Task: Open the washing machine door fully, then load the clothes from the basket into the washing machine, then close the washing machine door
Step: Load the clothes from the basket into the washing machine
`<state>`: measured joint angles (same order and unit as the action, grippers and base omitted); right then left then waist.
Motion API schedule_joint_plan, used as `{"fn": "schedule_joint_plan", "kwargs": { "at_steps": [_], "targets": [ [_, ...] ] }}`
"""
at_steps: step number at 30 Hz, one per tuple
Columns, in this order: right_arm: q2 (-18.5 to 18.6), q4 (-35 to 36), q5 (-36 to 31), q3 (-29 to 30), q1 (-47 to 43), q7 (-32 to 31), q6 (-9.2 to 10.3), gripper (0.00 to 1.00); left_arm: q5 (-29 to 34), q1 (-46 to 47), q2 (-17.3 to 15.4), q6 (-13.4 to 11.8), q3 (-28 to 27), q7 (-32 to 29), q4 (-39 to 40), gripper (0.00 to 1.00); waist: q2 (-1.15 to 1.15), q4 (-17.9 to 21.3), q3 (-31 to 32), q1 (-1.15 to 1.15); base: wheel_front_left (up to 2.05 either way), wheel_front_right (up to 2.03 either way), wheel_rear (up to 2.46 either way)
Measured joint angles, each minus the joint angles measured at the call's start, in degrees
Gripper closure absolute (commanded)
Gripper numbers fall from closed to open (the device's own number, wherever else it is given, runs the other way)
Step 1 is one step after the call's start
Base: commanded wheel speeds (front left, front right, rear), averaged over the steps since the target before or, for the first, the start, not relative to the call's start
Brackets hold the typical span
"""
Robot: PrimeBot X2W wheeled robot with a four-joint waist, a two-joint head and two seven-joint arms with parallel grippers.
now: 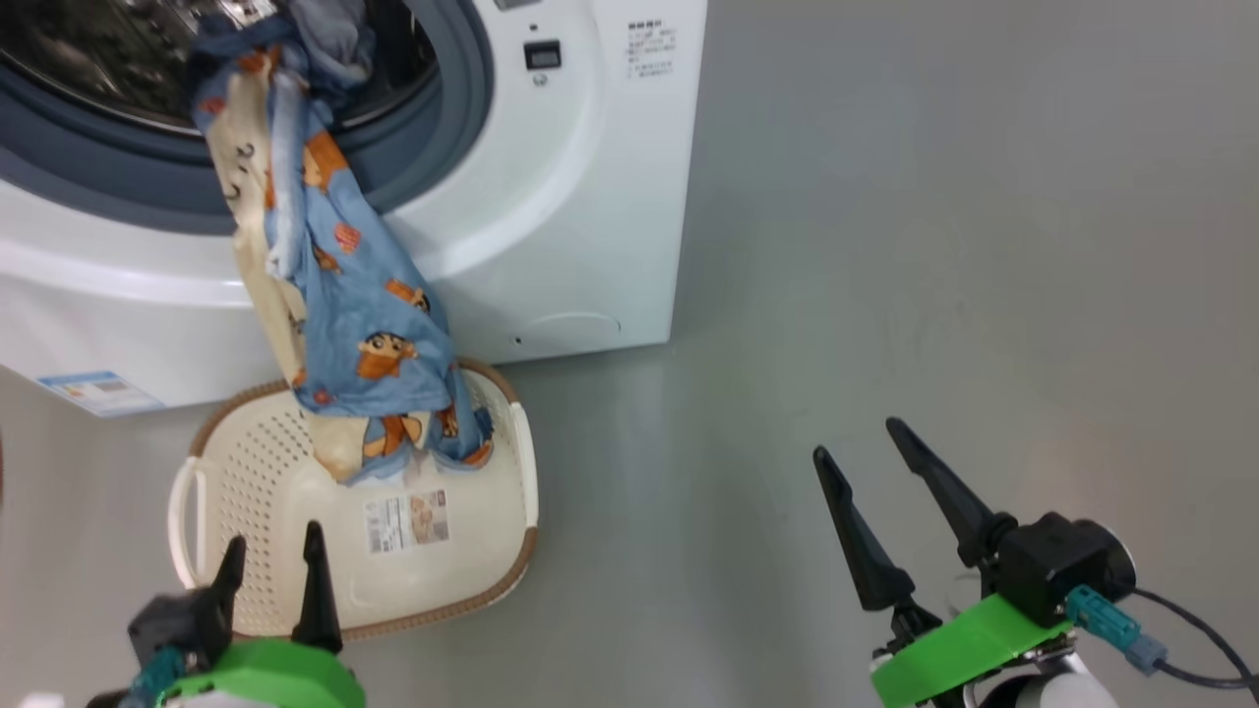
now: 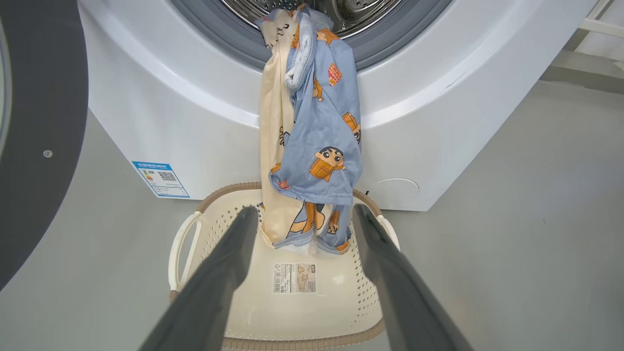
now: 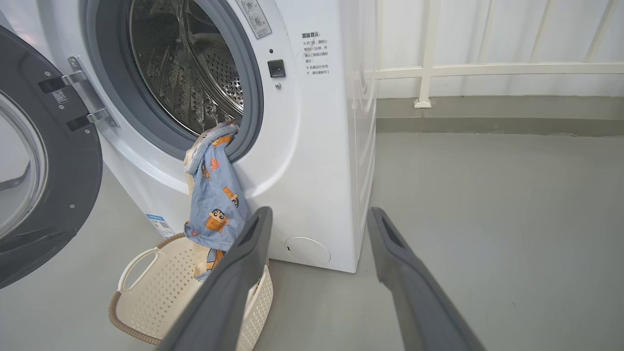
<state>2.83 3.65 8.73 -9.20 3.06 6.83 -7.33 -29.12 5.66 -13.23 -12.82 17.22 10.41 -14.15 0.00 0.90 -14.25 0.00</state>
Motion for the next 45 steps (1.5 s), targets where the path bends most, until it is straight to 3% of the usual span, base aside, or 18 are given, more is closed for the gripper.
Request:
{"fn": "schedule_joint_plan", "kwargs": {
  "at_steps": [11, 23, 33, 45],
  "targets": [
    [0.1, 0.7, 0.0, -1.1, 5.0, 1.4, 0.00, 0.00, -3.0, 17.9, 1.7, 7.4, 0.4, -0.6, -21.3, 0.00, 0.00, 1.8, -7.9, 0.00, 0.00, 0.00, 0.00],
    [0.2, -1.0, 2.6, -3.4, 12.4, 5.6, 0.00, 0.00, -6.1, 37.8, 0.2, 12.7, -2.1, -3.6, -38.7, 0.00, 0.00, 6.1, -18.3, 0.00, 0.00, 0.00, 0.00],
    [0.2, -3.6, 5.2, -4.9, 15.5, 7.4, 0.00, 0.00, -6.7, 48.5, -4.8, 14.1, -3.6, -6.5, -48.1, 0.00, 0.00, 11.4, -24.3, 0.00, 0.00, 0.00, 0.00],
    [0.2, -4.5, 6.1, -5.7, 16.1, 7.5, 0.00, 0.00, -7.1, 54.5, -6.9, 13.0, -4.6, -6.3, -53.2, 0.00, 0.00, 14.6, -27.1, 0.00, 0.00, 0.00, 0.00]
  ]
}}
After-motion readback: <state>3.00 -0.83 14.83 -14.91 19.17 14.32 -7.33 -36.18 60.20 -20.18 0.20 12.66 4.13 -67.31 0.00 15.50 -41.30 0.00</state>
